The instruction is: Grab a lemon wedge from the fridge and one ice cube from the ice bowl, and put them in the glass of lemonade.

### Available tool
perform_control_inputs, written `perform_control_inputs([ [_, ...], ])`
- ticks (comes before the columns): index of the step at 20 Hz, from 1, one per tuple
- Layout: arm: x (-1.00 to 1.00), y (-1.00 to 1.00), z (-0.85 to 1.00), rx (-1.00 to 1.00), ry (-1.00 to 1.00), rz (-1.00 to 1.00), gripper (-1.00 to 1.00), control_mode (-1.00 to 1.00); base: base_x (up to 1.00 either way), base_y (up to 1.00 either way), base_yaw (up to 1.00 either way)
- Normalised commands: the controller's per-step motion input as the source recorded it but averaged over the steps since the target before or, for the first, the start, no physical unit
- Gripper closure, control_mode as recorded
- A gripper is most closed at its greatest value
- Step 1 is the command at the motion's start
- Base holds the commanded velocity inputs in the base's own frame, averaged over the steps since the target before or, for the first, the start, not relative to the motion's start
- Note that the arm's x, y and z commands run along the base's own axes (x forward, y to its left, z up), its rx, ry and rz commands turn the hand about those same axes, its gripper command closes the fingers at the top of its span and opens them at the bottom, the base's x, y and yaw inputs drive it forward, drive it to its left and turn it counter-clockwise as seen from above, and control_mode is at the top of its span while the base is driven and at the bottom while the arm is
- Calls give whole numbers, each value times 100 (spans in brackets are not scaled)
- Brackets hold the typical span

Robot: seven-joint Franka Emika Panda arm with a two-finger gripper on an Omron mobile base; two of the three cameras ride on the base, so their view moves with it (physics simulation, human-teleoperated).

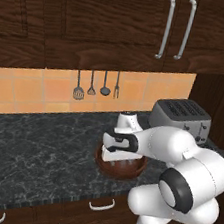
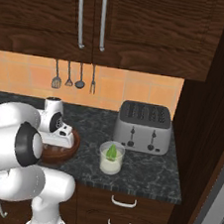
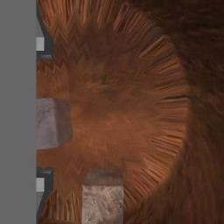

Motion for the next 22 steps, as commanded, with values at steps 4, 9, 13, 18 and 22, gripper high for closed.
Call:
perform_control_inputs([
  [4, -10, 0, 0, 0, 0, 0, -100, -100, 0, 0, 0],
  [9, -2, 0, 0, 0, 0, 0, -100, -100, 0, 0, 0],
  [13, 0, 0, -6, 0, 0, 0, -100, -100, 0, 0, 0],
  [18, 0, 0, -19, 0, 0, 0, -100, -100, 0, 0, 0],
  [22, 0, 0, -17, 0, 0, 0, -100, -100, 0, 0, 0],
])
